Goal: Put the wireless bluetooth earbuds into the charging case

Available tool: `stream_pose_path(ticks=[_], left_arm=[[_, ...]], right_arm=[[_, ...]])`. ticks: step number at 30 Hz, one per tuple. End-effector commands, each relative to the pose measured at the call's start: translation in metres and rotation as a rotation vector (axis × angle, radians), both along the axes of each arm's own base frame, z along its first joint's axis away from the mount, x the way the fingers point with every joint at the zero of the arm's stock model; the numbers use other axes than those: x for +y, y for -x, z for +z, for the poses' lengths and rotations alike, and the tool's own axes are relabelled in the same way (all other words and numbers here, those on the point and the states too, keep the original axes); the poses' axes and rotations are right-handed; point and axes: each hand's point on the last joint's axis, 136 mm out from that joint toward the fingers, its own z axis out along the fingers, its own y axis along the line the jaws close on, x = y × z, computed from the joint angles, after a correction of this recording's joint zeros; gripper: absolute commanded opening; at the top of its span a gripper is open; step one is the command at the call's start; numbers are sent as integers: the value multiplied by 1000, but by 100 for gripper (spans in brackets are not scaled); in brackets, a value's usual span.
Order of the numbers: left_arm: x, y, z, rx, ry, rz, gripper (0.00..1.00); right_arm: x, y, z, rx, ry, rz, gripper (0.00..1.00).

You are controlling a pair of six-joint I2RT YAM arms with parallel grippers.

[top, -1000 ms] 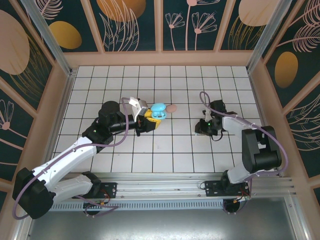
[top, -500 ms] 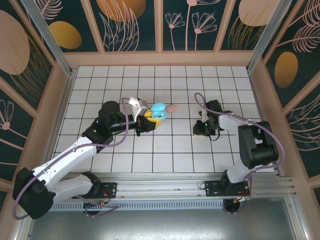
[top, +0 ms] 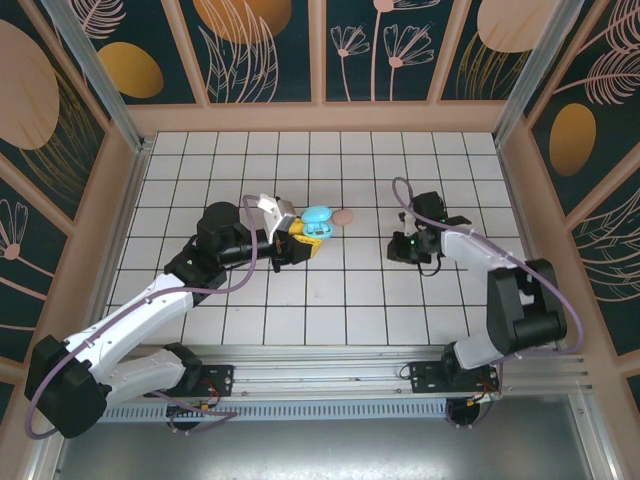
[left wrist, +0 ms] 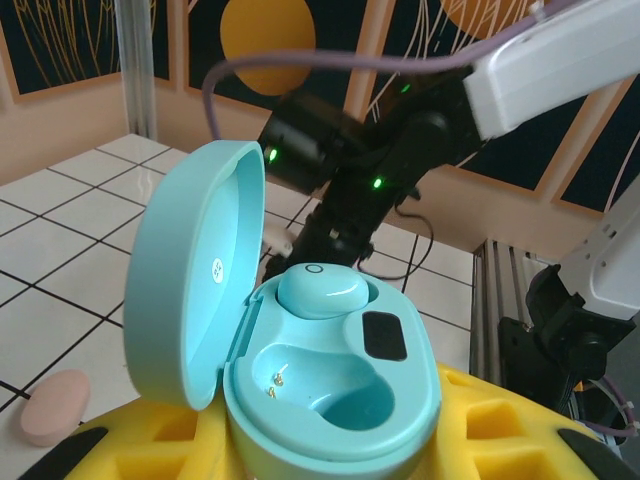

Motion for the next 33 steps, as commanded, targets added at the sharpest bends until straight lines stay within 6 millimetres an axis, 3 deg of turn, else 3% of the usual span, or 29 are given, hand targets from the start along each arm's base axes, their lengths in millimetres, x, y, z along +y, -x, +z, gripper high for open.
stream_pose_path(ticks=[1,4,9,11,17,23,33], left_arm=[[0,-3,6,-39,13,9,15],[0,-6,6,-48,7,20,14],[1,-9,7,-74,15,38,14],[0,-11,5,-76,15,42,15],[-5,-18,-6,-72,-3,41,14],[-12,-21,-17,-57,-16,18,14],[-17,-33,-33,-73,-56,31,12]], right_arm=[[-4,-2,56,-92,4,-67,12],[-9,3,99,-156,-2,-144,10],[12,27,169,-270,-103,-166,8],[21,37,183,-293,-132,-165,7],[60,53,205,-293,-225,-114,6],[94,50,236,-344,-223,-46,6],[152,49,246,-338,-241,63,6]])
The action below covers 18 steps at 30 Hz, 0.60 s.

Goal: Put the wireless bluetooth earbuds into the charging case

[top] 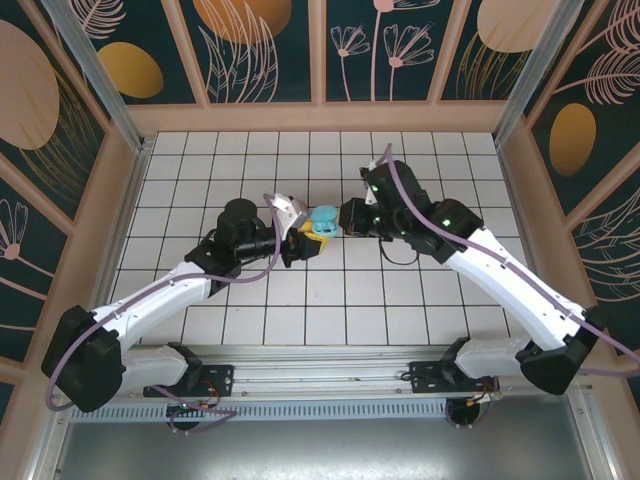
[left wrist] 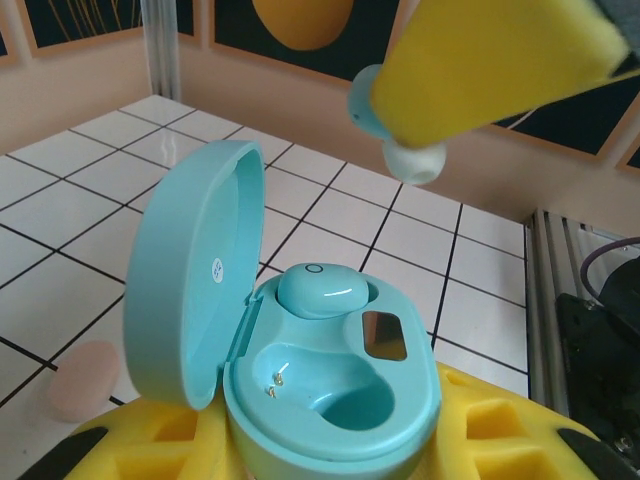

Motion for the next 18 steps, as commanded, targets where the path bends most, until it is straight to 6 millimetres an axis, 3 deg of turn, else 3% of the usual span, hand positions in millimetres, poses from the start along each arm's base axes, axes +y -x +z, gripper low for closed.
stream_pose_path(ticks=[1,18], left_arm=[[-1,-4,9,-77,18,0,12],[5,-8,8,-111,13,47,12]], right_arm=[[17,-3,10,-17,-14,17,6],[41,4,-7,16,51,62,6]])
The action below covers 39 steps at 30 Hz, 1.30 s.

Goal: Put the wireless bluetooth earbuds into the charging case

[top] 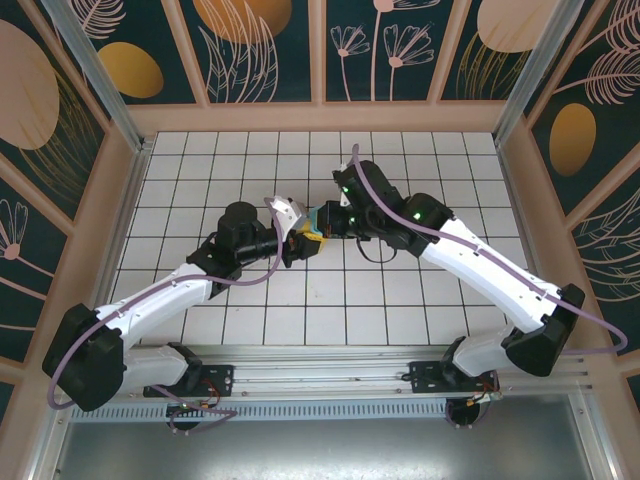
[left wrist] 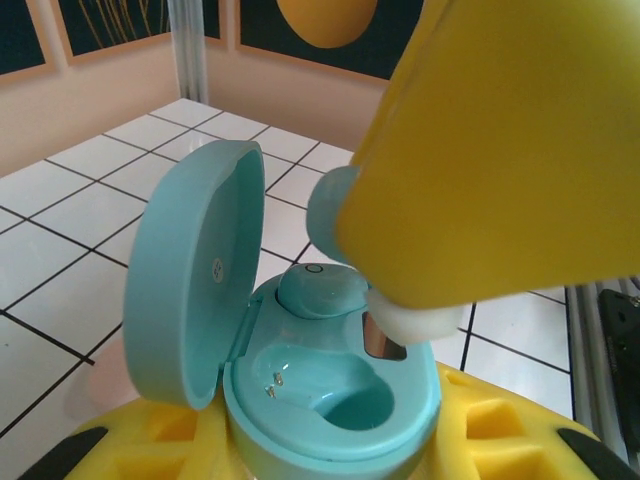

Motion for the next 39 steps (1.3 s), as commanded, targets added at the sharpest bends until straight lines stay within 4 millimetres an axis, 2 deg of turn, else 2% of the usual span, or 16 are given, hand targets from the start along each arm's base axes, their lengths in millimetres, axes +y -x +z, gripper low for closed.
stream_pose_path(ticks=[1,10,15,26,30,39], left_arm=[[1,0,15,-64,27,3,12],[3,0,18,-68,31,8,12],[3,2,19,-72,33,5,13],[2,2,18,-68,32,1,13],[2,1,19,-67,33,2,13],[2,0,16,-66,25,5,13]], right_arm=[[4,1,0,1,31,-2,7],[-3,-1,-17,-3,135,-38,7],[-8,-4,-21,-13,165,-65,8],[7,-1,-29,11,163,-12,11],[11,2,-34,30,173,8,18],[13,3,-17,9,145,9,28]])
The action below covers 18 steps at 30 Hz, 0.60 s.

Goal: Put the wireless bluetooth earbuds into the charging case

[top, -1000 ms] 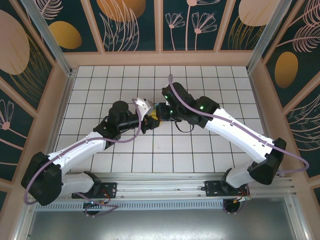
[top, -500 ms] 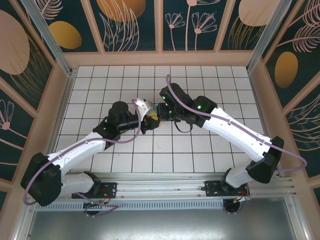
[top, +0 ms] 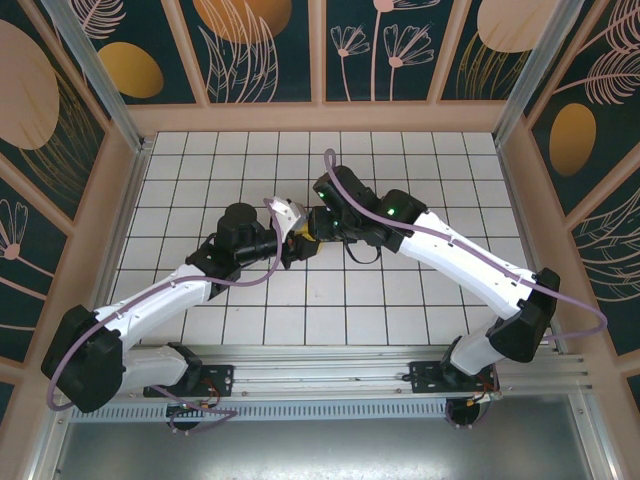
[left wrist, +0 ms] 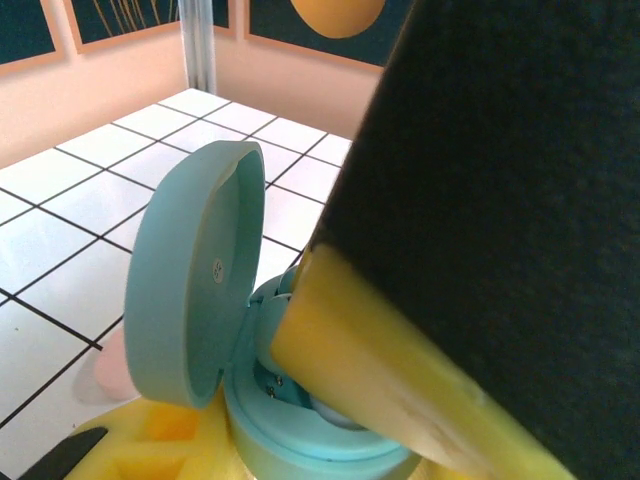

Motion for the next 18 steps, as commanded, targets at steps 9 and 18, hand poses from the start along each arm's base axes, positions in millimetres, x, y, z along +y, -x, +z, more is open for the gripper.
stream_pose_path(ticks=[9,18], left_arm=[[1,0,19,-79,33,-2,13],[1,6,20,-82,41,-28,11]], right_arm=[[2,10,32,-20,-42,32,32],[-24,-8,100,-188,-174,-9,29]])
